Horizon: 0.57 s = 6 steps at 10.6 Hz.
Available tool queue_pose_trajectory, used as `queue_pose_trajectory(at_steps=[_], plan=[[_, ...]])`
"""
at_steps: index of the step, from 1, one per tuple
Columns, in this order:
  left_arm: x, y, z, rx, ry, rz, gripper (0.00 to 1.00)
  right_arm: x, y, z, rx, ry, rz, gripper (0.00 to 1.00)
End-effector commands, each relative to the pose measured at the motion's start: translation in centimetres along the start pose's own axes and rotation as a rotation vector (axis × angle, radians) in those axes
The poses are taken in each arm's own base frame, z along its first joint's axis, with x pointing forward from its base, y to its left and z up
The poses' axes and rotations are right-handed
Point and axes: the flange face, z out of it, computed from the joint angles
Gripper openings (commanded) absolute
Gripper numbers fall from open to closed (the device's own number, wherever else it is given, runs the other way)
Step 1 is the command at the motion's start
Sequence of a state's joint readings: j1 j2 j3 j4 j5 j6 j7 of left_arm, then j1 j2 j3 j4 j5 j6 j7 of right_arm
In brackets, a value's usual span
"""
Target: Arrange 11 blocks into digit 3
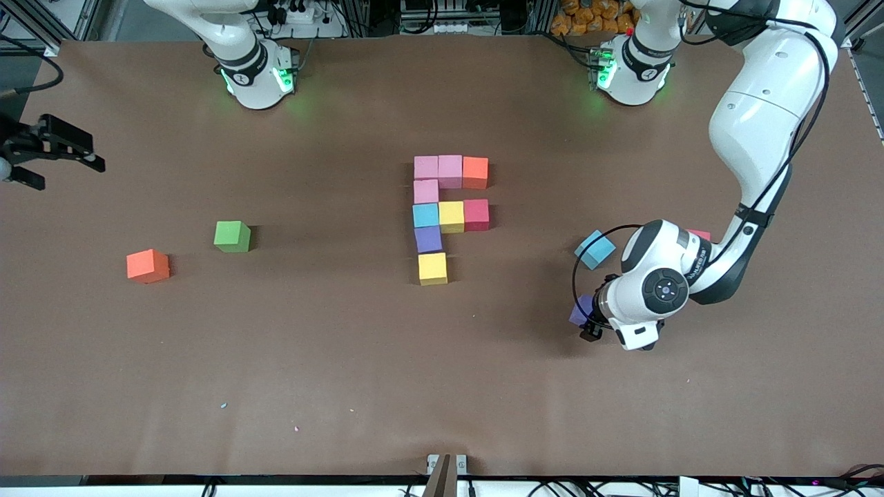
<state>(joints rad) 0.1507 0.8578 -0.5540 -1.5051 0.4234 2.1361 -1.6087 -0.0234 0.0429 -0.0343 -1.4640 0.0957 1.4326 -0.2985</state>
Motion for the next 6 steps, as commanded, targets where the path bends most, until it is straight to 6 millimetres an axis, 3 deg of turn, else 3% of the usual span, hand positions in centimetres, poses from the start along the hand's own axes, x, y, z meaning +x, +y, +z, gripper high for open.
queue_pose_trajectory(at_steps=[1, 2, 4, 6], plan=[[0.2, 0.5, -0.1, -0.004, -0.009, 0.012, 0.13, -1.1, 1.1, -0.2, -0.008, 0.038, 0.018, 1.0], [-0.8, 0.7, -0.3, -0.007, -0.008, 0.006, 0.03, -1.6, 2.7, -0.5, -0.021, 0.047, 0.045, 1.0], [-4.6, 2.1, -1.4, -0.034, -0.01, -0.072, 0.0, -2.2, 4.6, -0.7, -0.06, 0.041, 0.098, 1.0], [-7.1, 2.6, -1.9, -0.041, -0.016, -0.176, 0.0, -2.9, 5.9, -1.1, -0.058, 0.048, 0.224, 1.0]])
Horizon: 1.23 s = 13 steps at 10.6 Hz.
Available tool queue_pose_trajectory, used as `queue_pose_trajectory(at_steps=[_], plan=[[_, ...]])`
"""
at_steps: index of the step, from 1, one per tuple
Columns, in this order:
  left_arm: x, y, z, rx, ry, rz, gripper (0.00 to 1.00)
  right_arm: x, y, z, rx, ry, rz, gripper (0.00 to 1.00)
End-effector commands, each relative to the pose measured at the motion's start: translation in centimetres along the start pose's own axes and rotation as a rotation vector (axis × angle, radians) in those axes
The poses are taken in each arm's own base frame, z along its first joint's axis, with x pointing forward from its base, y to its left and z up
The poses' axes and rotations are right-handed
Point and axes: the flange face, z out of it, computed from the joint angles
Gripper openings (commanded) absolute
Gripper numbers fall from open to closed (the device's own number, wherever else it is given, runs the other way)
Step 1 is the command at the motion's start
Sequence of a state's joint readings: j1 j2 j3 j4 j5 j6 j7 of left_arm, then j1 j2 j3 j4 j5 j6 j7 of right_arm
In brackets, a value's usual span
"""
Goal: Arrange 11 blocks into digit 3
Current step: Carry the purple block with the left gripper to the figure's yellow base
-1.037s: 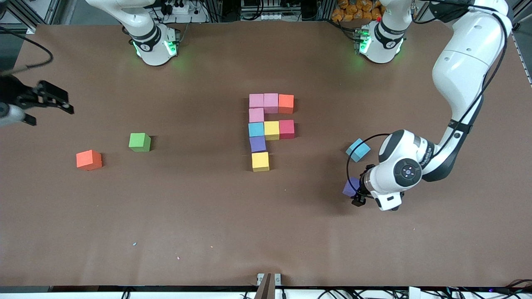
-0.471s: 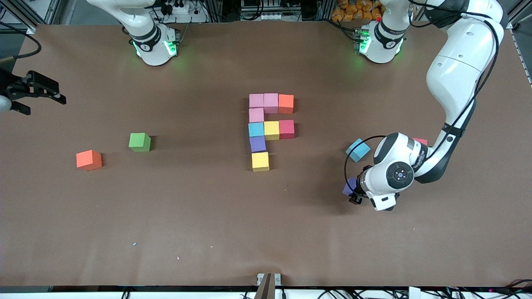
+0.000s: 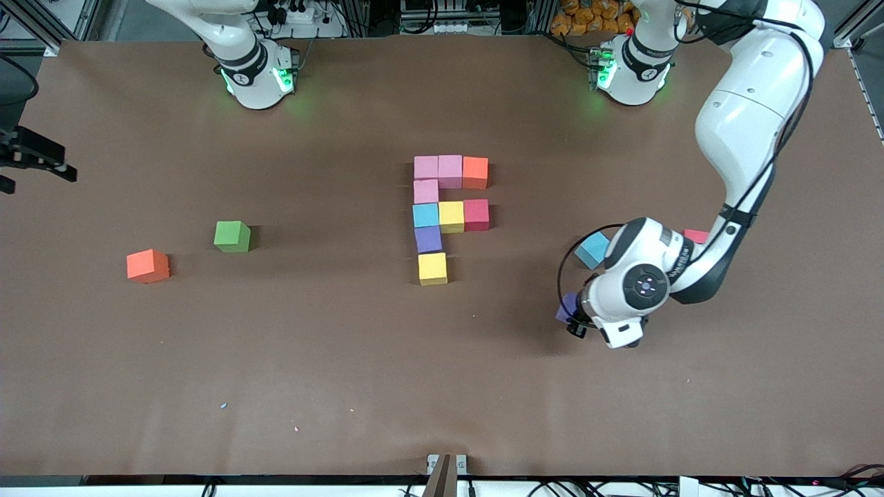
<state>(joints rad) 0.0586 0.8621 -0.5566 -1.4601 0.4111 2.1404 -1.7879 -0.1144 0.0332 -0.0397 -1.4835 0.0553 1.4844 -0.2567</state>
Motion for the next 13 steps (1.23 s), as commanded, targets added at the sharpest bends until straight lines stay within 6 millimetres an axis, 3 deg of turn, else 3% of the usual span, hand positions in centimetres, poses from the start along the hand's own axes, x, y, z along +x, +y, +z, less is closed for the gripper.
queue_pose_trajectory(at_steps=[1, 4, 6, 9, 13], plan=[[-3.8, 0.4, -0.6, -0.005, -0.012, -0.121, 0.0, -1.3, 0.7, -0.5, -0.011, -0.001, 0.143, 1.0], [-10.1, 0.4, -1.7, -0.025, -0.018, -0.298, 0.0, -1.7, 0.5, -1.0, -0.012, -0.009, 0.215, 1.0], [-13.2, 0.0, -1.1, -0.027, -0.021, -0.408, 0.0, -1.9, 0.6, -1.2, -0.014, -0.017, 0.22, 1.0], [-16.6, -0.7, -0.9, -0.023, -0.021, -0.414, 0.0, -1.1, 0.2, -1.5, -0.053, 0.009, 0.209, 1.0], [-19.6, -1.4, 0.6, -0.02, -0.027, -0.37, 0.0, 1.0, -3.2, 0.0, -0.051, 0.017, 0.215, 1.0]])
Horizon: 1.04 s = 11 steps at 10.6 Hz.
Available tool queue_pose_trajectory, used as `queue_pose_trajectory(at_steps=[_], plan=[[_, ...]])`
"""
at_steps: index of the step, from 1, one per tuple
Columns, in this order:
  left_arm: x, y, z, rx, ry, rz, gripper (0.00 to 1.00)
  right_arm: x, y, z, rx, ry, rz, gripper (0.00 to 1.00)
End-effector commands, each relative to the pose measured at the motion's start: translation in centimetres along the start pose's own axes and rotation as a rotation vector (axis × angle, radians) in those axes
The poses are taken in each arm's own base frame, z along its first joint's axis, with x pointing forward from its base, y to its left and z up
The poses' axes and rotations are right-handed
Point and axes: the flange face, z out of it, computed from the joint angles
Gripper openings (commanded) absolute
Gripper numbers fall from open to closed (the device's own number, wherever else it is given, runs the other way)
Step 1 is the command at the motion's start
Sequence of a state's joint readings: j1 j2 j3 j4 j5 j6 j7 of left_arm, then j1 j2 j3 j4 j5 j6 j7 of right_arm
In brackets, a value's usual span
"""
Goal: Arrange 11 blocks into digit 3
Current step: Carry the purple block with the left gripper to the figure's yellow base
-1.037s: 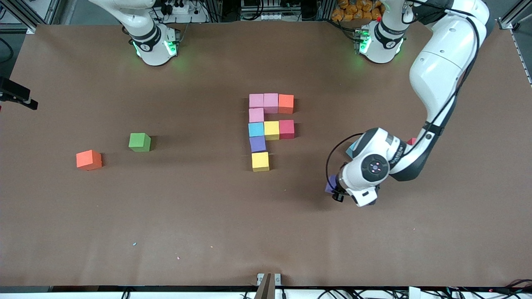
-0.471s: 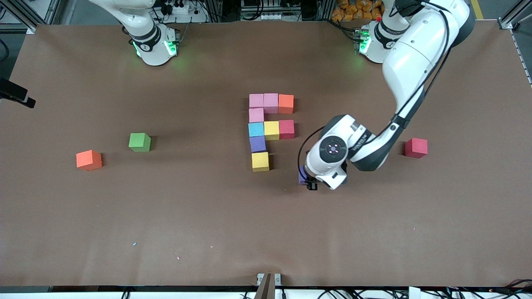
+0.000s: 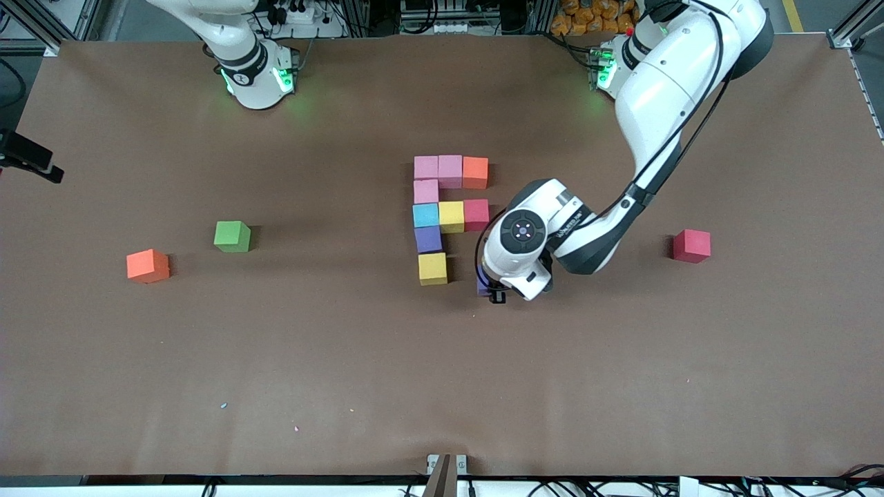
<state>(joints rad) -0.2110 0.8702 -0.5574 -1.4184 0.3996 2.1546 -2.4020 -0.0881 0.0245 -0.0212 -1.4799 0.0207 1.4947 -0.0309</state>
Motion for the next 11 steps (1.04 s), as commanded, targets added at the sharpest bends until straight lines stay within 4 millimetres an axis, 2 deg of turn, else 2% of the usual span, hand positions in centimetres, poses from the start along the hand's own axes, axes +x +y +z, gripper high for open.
queue_pose_trajectory(at_steps=[1, 3, 6, 9, 11], plan=[[-1.5, -0.5, 0.4, -0.006, -0.022, -0.002, 0.0, 0.9, -2.4, 1.2, -0.018, -0.006, 0.011, 1.0], [-1.5, -0.5, 0.3, -0.009, -0.028, -0.012, 0.0, 1.4, -3.1, 2.0, -0.011, -0.014, 0.0, 1.0], [-3.3, -1.8, 1.5, 0.0, -0.033, 0.004, 0.0, 1.5, -4.8, 2.5, -0.006, -0.021, -0.031, 1.0], [-4.1, -2.1, 1.8, -0.001, -0.035, -0.005, 0.0, 1.6, -4.4, 2.6, -0.006, -0.022, -0.031, 1.0], [-4.2, -2.2, 2.0, 0.002, -0.035, -0.018, 0.0, 1.7, -4.9, 3.0, -0.005, -0.032, -0.039, 1.0]])
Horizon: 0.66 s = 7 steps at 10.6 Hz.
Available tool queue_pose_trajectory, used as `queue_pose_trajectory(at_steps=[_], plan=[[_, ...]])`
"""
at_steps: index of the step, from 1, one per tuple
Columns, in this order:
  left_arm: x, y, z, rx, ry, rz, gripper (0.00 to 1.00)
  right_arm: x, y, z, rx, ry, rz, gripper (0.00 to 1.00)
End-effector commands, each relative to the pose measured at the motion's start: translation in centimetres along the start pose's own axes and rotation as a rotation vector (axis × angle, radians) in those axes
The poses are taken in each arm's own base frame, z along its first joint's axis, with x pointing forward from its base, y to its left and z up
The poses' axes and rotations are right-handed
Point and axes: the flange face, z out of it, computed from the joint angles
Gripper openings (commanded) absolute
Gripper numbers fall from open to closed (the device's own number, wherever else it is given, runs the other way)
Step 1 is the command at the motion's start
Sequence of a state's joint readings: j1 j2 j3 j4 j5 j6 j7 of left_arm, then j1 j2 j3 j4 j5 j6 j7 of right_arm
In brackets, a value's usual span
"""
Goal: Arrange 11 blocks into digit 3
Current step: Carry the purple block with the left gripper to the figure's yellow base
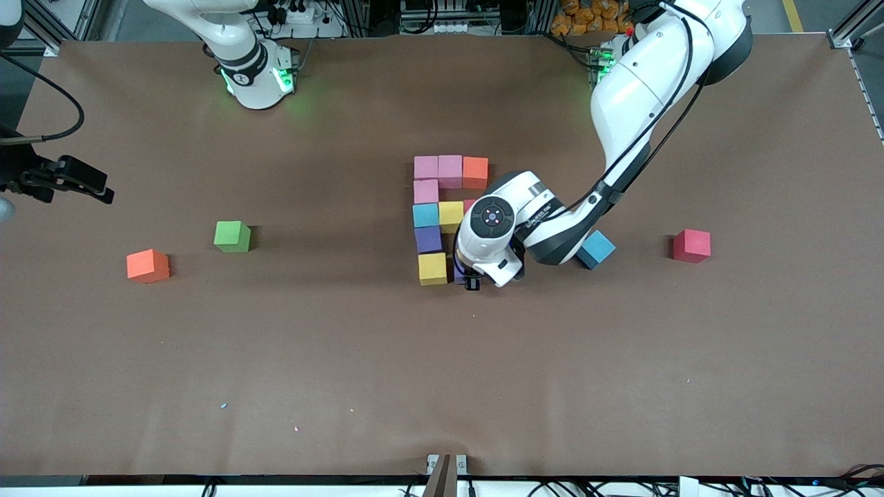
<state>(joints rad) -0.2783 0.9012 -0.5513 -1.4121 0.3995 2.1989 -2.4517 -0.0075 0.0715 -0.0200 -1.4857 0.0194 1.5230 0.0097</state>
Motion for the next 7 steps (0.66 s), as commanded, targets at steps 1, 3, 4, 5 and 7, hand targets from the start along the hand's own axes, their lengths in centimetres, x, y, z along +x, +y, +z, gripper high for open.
queue_pose_trajectory(at_steps=[1, 3, 4, 5, 7], plan=[[-0.59, 0.39, 0.29, -0.005, -0.026, -0.033, 0.0, 0.09, -0.24, 0.26, -0.001, -0.006, 0.004, 1.0], [-0.7, 0.48, 0.43, -0.01, -0.04, -0.059, 0.0, 0.09, -0.33, 0.26, -0.001, -0.006, 0.003, 1.0], [-0.86, 0.34, 0.45, -0.011, -0.039, -0.061, 0.0, 0.03, -0.24, 0.19, -0.001, -0.006, 0.004, 1.0], [-1.23, 0.08, 0.47, -0.012, -0.038, -0.061, 0.0, 0.08, -0.15, 0.27, -0.001, -0.007, 0.004, 1.0], [-1.38, -0.09, 0.52, -0.009, -0.038, -0.087, 0.0, 0.08, -0.24, 0.27, -0.001, -0.007, 0.004, 1.0]])
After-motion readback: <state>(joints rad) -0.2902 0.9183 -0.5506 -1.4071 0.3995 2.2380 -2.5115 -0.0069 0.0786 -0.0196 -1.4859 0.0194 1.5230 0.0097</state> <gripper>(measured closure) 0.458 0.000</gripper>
